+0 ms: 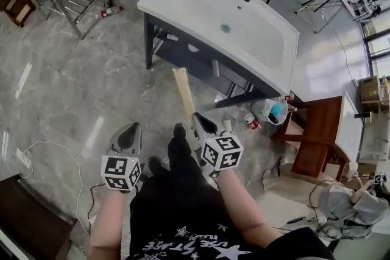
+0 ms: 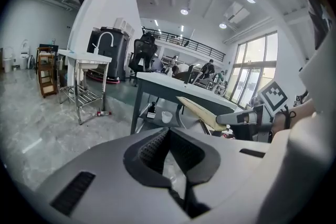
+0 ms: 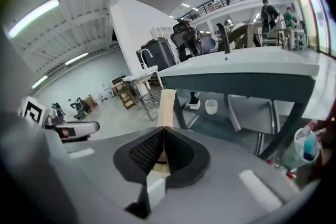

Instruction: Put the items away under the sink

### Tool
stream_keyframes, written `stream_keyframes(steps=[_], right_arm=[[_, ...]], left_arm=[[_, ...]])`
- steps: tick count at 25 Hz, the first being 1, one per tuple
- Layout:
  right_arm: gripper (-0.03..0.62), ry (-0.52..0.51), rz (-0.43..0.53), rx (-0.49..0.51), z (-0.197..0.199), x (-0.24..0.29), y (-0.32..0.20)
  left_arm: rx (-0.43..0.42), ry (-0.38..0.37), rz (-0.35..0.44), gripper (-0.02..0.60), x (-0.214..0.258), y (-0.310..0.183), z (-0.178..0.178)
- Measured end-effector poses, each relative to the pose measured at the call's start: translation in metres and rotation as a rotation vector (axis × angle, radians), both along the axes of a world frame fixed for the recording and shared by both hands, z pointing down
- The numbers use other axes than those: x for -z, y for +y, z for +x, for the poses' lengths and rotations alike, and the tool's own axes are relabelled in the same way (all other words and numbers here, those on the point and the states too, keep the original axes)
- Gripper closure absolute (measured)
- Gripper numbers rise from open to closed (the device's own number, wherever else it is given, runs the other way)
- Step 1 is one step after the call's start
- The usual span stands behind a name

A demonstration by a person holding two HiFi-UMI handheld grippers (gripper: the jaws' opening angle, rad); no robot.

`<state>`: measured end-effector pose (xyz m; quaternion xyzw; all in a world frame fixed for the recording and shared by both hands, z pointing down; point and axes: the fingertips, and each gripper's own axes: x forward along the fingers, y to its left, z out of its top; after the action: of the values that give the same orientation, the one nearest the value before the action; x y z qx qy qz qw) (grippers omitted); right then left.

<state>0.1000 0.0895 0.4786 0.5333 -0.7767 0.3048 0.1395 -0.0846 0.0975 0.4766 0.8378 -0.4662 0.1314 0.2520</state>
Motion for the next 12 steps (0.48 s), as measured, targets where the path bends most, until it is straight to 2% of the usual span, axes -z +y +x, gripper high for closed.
stream_keyframes(steps=[2, 7, 12], right_arm=[[0.588, 0.041, 0.019, -0.042, 0.011, -0.013, 0.008], [0.588, 0.042, 0.015, -0.162, 0.041, -0.052, 0.012], [0.588, 0.05, 0.006, -0.234, 0.074, -0.092, -0.002]], left_arm=[[-0.017, 0.009, -0.006, 0.572, -0.012, 0.005, 0.004], [-0.059, 0.02, -0.019, 0.572, -0.042, 0.007, 0.023], [-0.08, 0.033, -0.04, 0.572, -0.08, -0.008, 0.044]])
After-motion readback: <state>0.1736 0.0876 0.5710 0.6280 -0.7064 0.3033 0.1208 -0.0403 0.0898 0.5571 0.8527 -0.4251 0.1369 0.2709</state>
